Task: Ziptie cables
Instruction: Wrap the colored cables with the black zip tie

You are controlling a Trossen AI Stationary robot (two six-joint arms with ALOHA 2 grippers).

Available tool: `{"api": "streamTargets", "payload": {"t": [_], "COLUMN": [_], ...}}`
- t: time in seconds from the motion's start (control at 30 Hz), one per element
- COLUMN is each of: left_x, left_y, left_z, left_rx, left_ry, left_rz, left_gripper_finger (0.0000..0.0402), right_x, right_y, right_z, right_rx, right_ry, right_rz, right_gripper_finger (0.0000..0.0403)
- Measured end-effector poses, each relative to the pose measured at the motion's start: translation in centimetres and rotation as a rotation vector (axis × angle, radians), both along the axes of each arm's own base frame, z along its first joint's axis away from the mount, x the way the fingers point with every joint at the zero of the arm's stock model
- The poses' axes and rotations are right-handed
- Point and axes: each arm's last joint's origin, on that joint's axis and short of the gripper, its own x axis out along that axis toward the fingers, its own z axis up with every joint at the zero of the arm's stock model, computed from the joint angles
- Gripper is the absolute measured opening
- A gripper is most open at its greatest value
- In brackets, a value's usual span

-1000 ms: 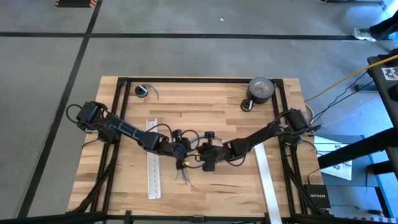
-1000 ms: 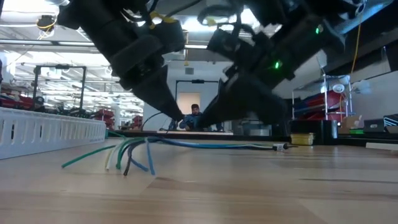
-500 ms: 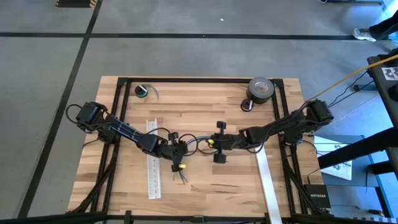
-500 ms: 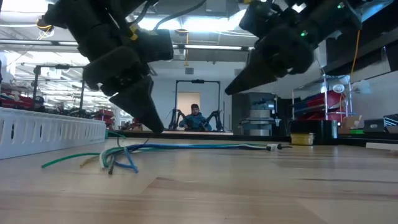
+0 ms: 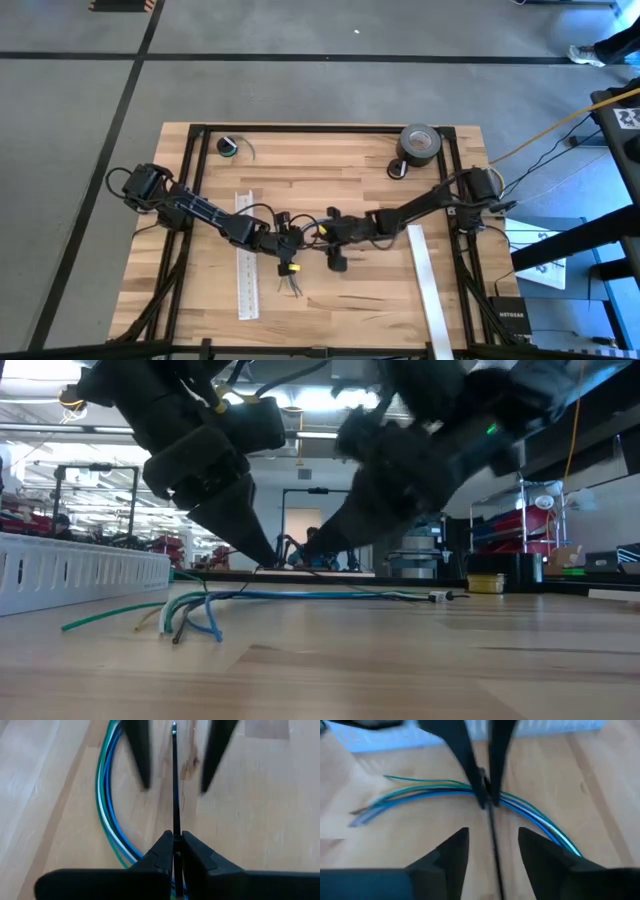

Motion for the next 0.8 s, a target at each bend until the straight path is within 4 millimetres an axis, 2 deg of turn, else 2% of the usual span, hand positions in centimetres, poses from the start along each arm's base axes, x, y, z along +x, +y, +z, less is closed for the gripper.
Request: {"api": "streamTargets", "payload": {"t": [0.13, 0.27, 0.8], "left_x": [0.0, 0.0, 0.1], "left_y": [0.0, 0.0, 0.0], "left_z": [0.0, 0.0, 0.0], "left_rx": [0.006, 0.011, 0.013], "left_ry": [-0.002, -0.001, -0.005], "left_rz": [-0.008, -0.014, -0.018], "left_gripper_finger": [0.0006, 0.0006, 0.0006], "right_x": [1.1, 1.3, 1.4], "right_y": [-0.4, -0.6, -0.5], "right_z": [-0.7, -1.5, -1.6], "right_rx": [-0.001, -0.013, -0.013], "right_ry": [0.003, 0.020, 0.005], "right_rz": [0.039, 0.049, 0.051], "right_gripper_finger": [0.0172, 0.0161, 0.0049]}}
